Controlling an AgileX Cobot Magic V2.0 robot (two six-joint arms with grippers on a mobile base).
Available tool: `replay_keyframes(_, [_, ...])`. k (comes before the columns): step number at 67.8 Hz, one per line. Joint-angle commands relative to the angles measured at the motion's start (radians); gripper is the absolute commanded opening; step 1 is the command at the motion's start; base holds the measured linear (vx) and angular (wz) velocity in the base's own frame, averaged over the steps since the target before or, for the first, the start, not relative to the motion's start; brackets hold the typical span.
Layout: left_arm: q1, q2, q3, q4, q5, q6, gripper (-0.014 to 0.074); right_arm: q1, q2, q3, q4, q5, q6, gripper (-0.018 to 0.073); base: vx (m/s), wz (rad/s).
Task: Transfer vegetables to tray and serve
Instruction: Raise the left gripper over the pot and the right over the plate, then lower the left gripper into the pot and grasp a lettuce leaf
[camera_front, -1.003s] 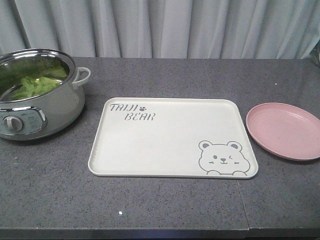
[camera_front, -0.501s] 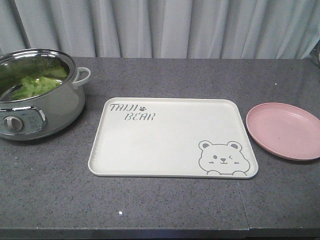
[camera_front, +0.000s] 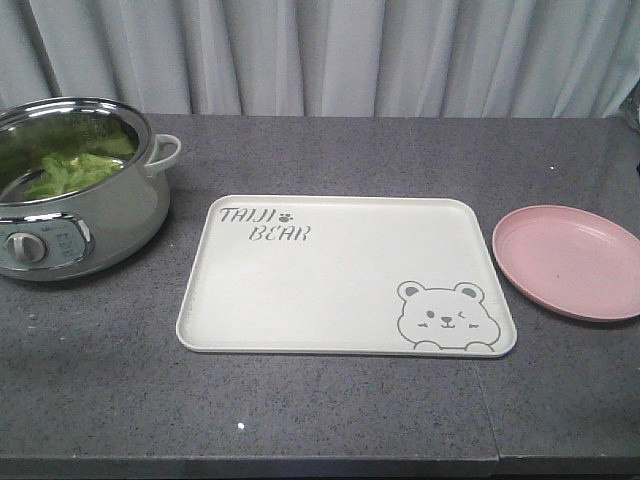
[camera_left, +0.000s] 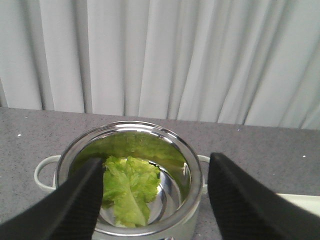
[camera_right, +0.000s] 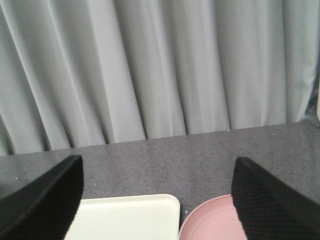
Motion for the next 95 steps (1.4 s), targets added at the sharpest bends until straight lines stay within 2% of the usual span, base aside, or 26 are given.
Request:
replay_keyframes(1, [-0.002,0.104,-0.167,0.002,0.025,0.059,0.0450,-0.003,0.003,-0.036,-0.005,-0.041,-0.019,0.0580,0.00,0.00])
replay_keyframes(12, [0.001,0.349,-0.479,0.005,0.186,0.081,0.0450,-0.003,0.003,-0.036,-0.005,0.012,-0.020,0.0580,0.00,0.00])
replay_keyframes(18, [0.001,0.470,-0.622,0.032,0.262,0.081,0.0450,-0.003,0.003,-0.036,-0.005,0.032,-0.022,0.0580,0.00,0.00])
replay_keyframes(24, [0.001,0.583,-0.741,0.058,0.359,0.080,0.0450,-0.003,0.003,-0.036,-0.005,0.051,-0.022,0.0580,0.00,0.00])
replay_keyframes(34, [0.014,0.759,-0.875,0.047,0.488,0.080,0.0450,-0.003,0.003,-0.036,-0.005,0.080,-0.025,0.0580,0.00,0.00])
replay_keyframes(47, [0.034,0.898,-0.895,0.030,0.513,0.079,0.0450,-0.003,0.003,-0.036,-0.005,0.098,-0.030,0.0580,0.00,0.00])
replay_keyframes(59, [0.044,0.970,-0.895,-0.035,0.506,0.088,0.0450,-0.003,0.003,-0.036,-0.004,0.098,-0.030,0.0580,0.00,0.00])
replay_keyframes(95, [0.044,1.109,-0.891,-0.029,0.631,0.080,0.0450,-0.003,0.003,-0.036,-0.004,0.101,-0.030,0.0580,0.00,0.00])
